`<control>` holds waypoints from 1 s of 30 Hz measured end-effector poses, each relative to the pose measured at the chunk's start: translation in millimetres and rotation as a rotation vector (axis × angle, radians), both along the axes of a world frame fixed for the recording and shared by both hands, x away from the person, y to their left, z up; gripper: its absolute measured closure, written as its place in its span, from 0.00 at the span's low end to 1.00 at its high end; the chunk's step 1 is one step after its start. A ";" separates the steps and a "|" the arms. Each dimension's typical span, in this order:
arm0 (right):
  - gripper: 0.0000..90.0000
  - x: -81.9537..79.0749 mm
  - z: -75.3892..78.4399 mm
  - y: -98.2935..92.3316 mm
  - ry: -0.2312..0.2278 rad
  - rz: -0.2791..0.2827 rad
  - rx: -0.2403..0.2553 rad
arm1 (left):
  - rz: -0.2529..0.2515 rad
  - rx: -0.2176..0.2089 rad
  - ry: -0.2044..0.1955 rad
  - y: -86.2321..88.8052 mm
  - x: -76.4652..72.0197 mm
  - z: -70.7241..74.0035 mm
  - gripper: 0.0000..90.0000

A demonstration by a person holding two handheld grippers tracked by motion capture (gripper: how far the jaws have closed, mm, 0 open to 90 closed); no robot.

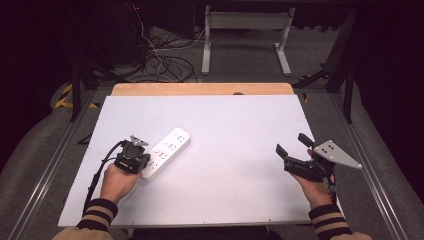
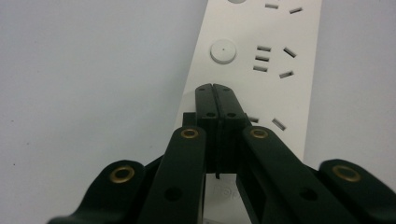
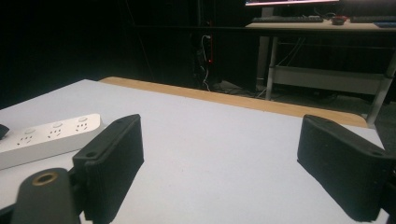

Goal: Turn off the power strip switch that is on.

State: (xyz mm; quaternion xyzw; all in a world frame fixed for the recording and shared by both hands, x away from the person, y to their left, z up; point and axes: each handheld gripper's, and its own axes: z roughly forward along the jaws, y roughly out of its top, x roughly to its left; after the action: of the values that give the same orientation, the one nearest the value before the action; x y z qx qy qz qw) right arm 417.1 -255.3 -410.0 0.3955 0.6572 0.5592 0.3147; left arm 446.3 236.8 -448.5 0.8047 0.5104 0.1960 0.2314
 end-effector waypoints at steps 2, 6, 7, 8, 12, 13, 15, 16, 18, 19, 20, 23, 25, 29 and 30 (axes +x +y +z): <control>0.16 0.1 -0.5 0.4 0.002 0.002 -0.004 | 0.002 -0.005 0.000 0.5 -0.3 -0.1 1.00; 0.16 0.4 -0.6 0.8 0.002 0.002 -0.006 | -0.004 0.000 -0.001 0.6 -0.1 0.1 1.00; 0.16 0.4 -0.6 0.8 0.002 0.002 -0.006 | -0.007 0.004 -0.003 0.6 -0.2 0.3 1.00; 0.16 0.5 -0.8 0.8 0.005 0.002 -0.005 | -0.008 0.001 0.000 0.6 -0.3 0.5 1.00; 0.16 0.5 -0.9 0.6 0.008 0.000 -0.006 | -0.012 -0.001 -0.002 0.7 -1.3 0.3 1.00; 0.16 0.5 -1.0 0.6 0.008 0.000 -0.006 | -0.013 0.002 -0.004 0.6 -1.3 0.4 1.00; 0.16 0.9 -1.4 0.6 0.008 -0.001 -0.007 | -0.014 -0.001 -0.003 0.9 -1.3 0.3 1.00; 0.16 1.0 -1.5 0.7 0.007 0.000 -0.007 | -0.017 0.000 -0.008 0.7 -1.4 0.2 1.00; 0.17 1.0 -1.3 0.8 0.006 0.001 -0.007 | -0.015 -0.003 -0.013 1.3 -2.0 -0.1 1.00; 0.17 1.2 -1.4 0.9 0.006 0.001 -0.007 | -0.016 -0.008 -0.014 2.2 -2.2 -0.3 1.00; 0.17 1.2 -1.4 0.9 0.006 0.001 -0.007 | -0.013 -0.016 -0.013 2.6 -2.1 -0.3 1.00; 0.17 1.9 -1.8 1.4 0.011 0.003 -0.007 | -0.013 -0.041 -0.007 6.1 -0.8 -0.3 1.00; 0.17 2.1 -2.0 1.5 0.012 0.003 -0.007 | -0.019 -0.036 -0.009 4.8 -1.3 -0.4 1.00; 0.17 2.3 -1.9 1.5 0.012 0.003 -0.006 | -0.038 -0.054 -0.011 3.2 -2.5 0.9 1.00; 0.17 2.2 -1.9 1.5 0.012 0.002 -0.007 | -0.047 -0.067 -0.004 2.3 -2.7 0.7 1.00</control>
State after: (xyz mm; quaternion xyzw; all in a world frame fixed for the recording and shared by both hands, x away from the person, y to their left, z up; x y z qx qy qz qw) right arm 419.3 -253.8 -411.9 0.3969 0.6614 0.5549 0.3115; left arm 443.6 239.1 -447.8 0.8079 0.4972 0.1748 0.2637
